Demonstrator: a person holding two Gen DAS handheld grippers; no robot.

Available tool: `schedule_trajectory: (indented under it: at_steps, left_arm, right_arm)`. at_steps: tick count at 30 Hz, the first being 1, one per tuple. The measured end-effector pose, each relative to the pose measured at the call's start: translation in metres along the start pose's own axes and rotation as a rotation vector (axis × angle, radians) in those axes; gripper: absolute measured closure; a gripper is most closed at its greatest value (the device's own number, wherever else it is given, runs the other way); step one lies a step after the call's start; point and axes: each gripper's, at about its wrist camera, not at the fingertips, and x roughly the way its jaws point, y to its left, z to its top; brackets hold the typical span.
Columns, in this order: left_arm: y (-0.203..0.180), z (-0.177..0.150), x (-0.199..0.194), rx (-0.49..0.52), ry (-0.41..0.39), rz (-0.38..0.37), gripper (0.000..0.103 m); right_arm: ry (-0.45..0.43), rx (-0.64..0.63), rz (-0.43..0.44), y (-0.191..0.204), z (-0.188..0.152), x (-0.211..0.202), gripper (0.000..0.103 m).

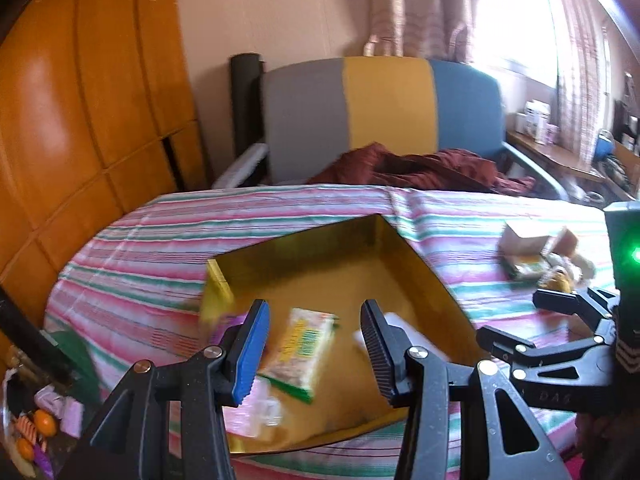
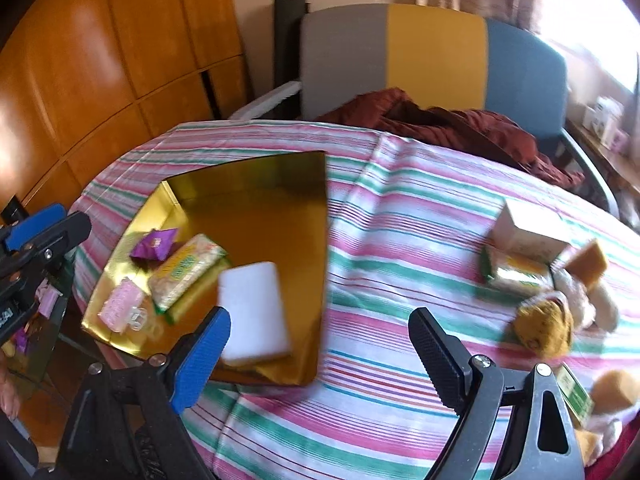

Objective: Organize objects
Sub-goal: 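Move both grippers from the tray back to the pile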

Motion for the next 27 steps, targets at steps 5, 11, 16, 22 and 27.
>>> schedule_trajectory:
  at_steps: [5,11,16,22,27]
  left_arm:
    - [-0.032,0.006,0.005,0.063,0.009,-0.114,0.055]
    - [-0.082,0.008,0.017,0.160,0.060,-0.285,0.055]
    - [-0.122,0.003,0.030,0.223,0.149,-0.427,0.055]
    - [-0.176,-0.007,0.035,0.359,0.195,-0.567,0.055]
    - [-0.216,-0.009,0.038,0.432,0.222,-0.649,0.055]
  right_arm:
    - [0.017,0.080,-0.057,-0.043,-0.010,-0.010,0.012]
    - [0.035,0.184,-0.122,-0.098,-0.026,-0.034,0.012]
    - [0.053,0.267,-0.218,-0.154,-0.045,-0.066,0.010]
    - [0.095,0.362,-0.331,-0.217,-0.074,-0.104,0.008]
    - [0.109,0.441,-0.412,-0.253,-0.100,-0.129,0.007]
